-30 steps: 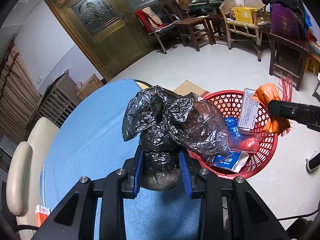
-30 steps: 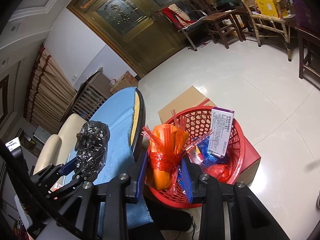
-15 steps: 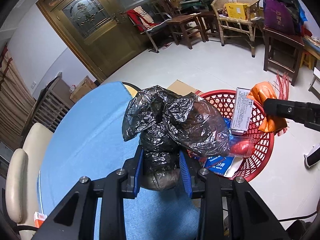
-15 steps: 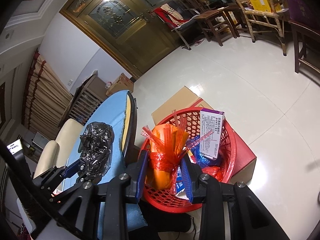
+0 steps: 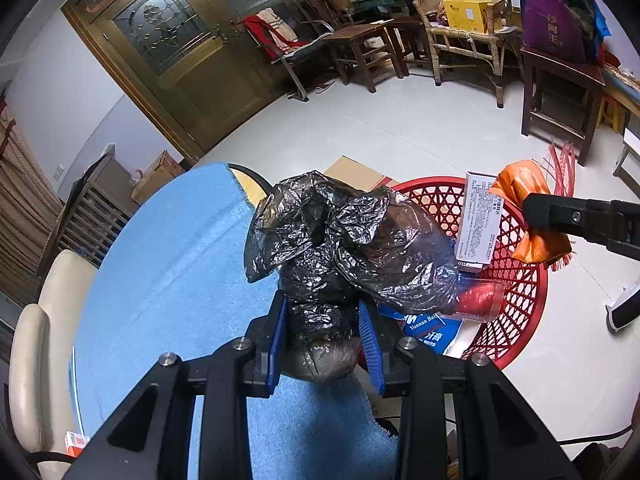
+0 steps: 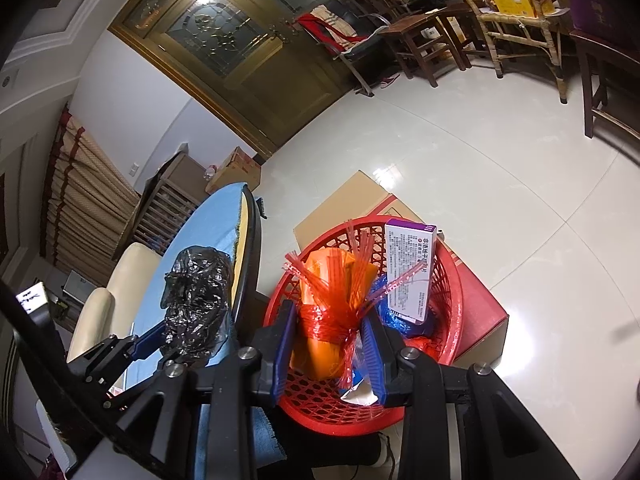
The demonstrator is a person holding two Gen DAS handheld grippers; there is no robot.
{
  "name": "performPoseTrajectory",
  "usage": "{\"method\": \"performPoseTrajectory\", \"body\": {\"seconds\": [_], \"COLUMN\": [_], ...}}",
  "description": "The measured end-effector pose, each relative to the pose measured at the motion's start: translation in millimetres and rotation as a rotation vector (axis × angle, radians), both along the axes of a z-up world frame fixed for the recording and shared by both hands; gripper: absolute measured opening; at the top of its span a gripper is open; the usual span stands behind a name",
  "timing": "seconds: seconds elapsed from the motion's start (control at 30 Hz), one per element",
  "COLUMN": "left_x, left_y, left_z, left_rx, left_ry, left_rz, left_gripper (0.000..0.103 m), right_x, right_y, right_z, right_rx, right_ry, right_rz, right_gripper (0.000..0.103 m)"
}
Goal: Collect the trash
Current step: 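Lower the black bag and orange mesh bag into the red basket with both tools, then open both tools to release the bags into the red basket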
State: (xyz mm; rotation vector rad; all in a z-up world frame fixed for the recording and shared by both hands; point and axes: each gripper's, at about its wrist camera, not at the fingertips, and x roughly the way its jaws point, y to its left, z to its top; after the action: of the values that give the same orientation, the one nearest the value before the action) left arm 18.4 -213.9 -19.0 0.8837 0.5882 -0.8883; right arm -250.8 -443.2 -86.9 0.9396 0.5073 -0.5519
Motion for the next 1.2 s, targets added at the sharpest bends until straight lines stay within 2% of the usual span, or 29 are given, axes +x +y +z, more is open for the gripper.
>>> {"method": "performPoseTrajectory", "body": {"seconds": [0.5, 0.57, 0.67, 1.07, 1.13, 1.17, 1.2], "left_x": [7.0, 8.5, 11.2, 24.5, 29.3, 31.6, 33.8], "left_y": [-4.9, -5.0, -2.5, 23.7, 31.9, 35.6, 38.9], "left_z": [-1.7, 1.5, 7.3, 40.1, 46.9, 49.2, 51.0], "left_rx": [-0.012, -0.024, -0.055, -0.163, -0.185, -0.192, -0.198], "left_ry": [0.029, 0.034, 0.025, -0.005, -0.003, 0.0, 0.005], "left_rz": [-0.001, -0.001, 0.005, 0.051, 0.067, 0.073, 0.078], "left_gripper": [0.038, 0.043, 0.061, 0.062, 0.062, 0.062, 0.062], "right_x": [6.2, 9.1, 11.9, 37.6, 41.3, 42.8, 44.1], "right_y": [-3.6, -4.9, -8.0, -10.2, -7.3, -6.6, -4.0], "right_z": [2.5, 2.9, 2.1, -10.1, -9.6, -9.2, -6.2], "right_rx": [-0.001, -0.004, -0.005, 0.019, 0.013, 0.009, -0.005], "right_ry": [0.01, 0.015, 0.018, 0.071, 0.074, 0.076, 0.073], "right_rz": [-0.007, -0.009, -0.012, 0.008, 0.009, 0.007, -0.003], "right_gripper": [0.036, 0.036, 0.036, 0.037, 0.044, 0.061, 0.065]}}
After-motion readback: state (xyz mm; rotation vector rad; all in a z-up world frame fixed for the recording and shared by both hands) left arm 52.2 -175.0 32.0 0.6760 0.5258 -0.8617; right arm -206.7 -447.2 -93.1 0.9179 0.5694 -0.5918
